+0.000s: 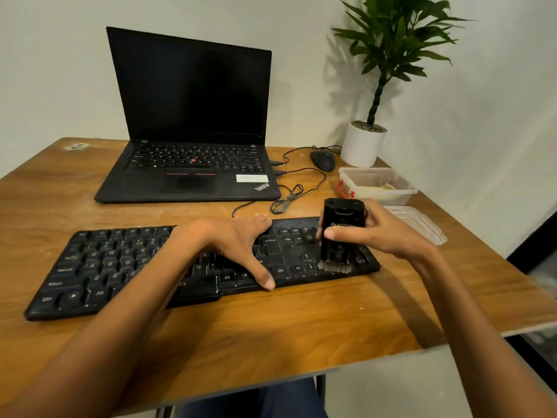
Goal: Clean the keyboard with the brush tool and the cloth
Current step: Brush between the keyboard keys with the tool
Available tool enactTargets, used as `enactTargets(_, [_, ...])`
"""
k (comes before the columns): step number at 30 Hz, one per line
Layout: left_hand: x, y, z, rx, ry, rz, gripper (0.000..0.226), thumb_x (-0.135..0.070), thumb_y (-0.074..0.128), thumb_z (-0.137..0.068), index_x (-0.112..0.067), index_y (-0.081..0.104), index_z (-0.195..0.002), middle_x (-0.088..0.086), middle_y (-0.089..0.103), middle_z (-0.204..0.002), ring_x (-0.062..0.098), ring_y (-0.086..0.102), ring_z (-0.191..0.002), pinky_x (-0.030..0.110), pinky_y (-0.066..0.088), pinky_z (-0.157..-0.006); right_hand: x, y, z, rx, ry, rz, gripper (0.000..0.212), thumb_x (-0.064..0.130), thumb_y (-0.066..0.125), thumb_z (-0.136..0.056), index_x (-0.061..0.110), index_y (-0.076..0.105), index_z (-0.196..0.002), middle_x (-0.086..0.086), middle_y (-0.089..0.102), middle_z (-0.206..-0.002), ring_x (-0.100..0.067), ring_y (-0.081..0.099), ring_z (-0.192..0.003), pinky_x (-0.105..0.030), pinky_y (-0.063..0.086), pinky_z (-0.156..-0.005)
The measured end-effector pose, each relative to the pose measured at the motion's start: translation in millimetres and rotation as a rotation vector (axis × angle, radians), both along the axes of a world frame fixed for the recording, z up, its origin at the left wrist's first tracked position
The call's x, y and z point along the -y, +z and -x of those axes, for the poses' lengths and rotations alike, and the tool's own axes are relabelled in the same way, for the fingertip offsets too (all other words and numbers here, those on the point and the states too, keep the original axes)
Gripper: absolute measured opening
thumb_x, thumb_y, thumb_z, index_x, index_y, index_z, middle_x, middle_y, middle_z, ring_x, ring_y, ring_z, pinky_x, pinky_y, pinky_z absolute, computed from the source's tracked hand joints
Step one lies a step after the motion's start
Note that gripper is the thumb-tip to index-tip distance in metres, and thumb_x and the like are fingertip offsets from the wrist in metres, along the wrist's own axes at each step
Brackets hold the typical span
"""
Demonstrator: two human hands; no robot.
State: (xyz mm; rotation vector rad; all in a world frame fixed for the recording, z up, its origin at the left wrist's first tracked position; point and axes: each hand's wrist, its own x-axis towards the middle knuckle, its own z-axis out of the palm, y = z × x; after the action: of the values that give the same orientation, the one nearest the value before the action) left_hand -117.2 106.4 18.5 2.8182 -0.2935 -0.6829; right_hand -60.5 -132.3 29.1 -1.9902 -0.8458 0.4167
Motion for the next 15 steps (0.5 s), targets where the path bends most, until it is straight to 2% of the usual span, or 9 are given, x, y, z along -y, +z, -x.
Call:
enactTargets(3, [-1,-1,-2,0.006,0.005,0.022,0.117,-0.054,0.071,-0.068,-0.018,-0.006,-0.148,-0.005,-0.009,-0.156,0.014,-0.003,-0.143,0.033,0.001,-0.116,-25,1,16,0.016,0.118,-0.048,0.037,0.028,0.072,-0.075,0.01,0.061,-0.105,-0.009,0.069,-0.102,-0.022,0.065,-0.099,-0.042,0.052,-0.088])
enactTargets(5, [-3,-3,-3,0.003,-0.001,0.043,0.119,-0.057,0.072,-0.065,-0.021,-0.004,-0.148,-0.006,-0.008,-0.156,0.013,-0.003,-0.143,0.034,0.002,-0.116,-36,-5,22,0.009,0.184,-0.043,0.023,0.018,0.069,-0.079,0.016,0.063,-0.101,-0.006,0.07,-0.099,-0.021,0.065,-0.099,-0.039,0.051,-0.089])
enactTargets(7, [-5,-4,-2,0.003,0.004,0.049,0.12,-0.058,0.072,-0.065,-0.021,-0.006,-0.148,-0.006,-0.01,-0.156,0.012,-0.005,-0.143,0.033,0.0,-0.116,-29,-7,17,0.019,0.158,0.0,0.028,0.028,0.071,-0.075,0.019,0.063,-0.1,-0.005,0.07,-0.097,-0.02,0.065,-0.097,-0.039,0.052,-0.087])
enactTargets(9, [-5,-5,-2,0.006,0.007,0.041,0.119,-0.056,0.071,-0.067,-0.018,-0.009,-0.148,-0.006,-0.012,-0.155,0.011,-0.007,-0.142,0.032,-0.002,-0.117,-7,-4,5,0.027,0.07,0.045,0.048,0.044,0.072,-0.065,0.015,0.061,-0.102,-0.005,0.07,-0.097,-0.018,0.066,-0.094,-0.042,0.053,-0.085])
enactTargets(11, [-5,-5,-3,0.006,0.004,0.037,0.118,-0.055,0.07,-0.068,-0.018,-0.009,-0.147,-0.005,-0.013,-0.155,0.011,-0.007,-0.142,0.031,-0.002,-0.116,12,3,-5,0.039,0.006,0.073,0.059,0.055,0.072,-0.057,0.018,0.06,-0.101,0.003,0.07,-0.094,-0.011,0.066,-0.091,-0.035,0.052,-0.081])
enactTargets(13, [-4,-3,-3,0.0,0.003,0.038,0.119,-0.055,0.071,-0.068,-0.018,-0.01,-0.147,-0.005,-0.014,-0.155,0.011,-0.008,-0.142,0.03,-0.001,-0.116,9,8,-5,0.025,0.039,0.036,0.054,0.051,0.072,-0.059,0.019,0.061,-0.1,0.004,0.071,-0.094,-0.011,0.066,-0.092,-0.033,0.052,-0.079])
enactTargets(15, [-4,-3,-3,-0.004,0.004,0.039,0.118,-0.054,0.071,-0.069,-0.017,-0.01,-0.147,-0.005,-0.013,-0.155,0.012,-0.007,-0.142,0.03,-0.001,-0.115,-6,4,1,-0.009,0.119,-0.002,0.043,0.038,0.071,-0.068,0.015,0.061,-0.102,-0.005,0.07,-0.099,-0.02,0.065,-0.097,-0.037,0.053,-0.084])
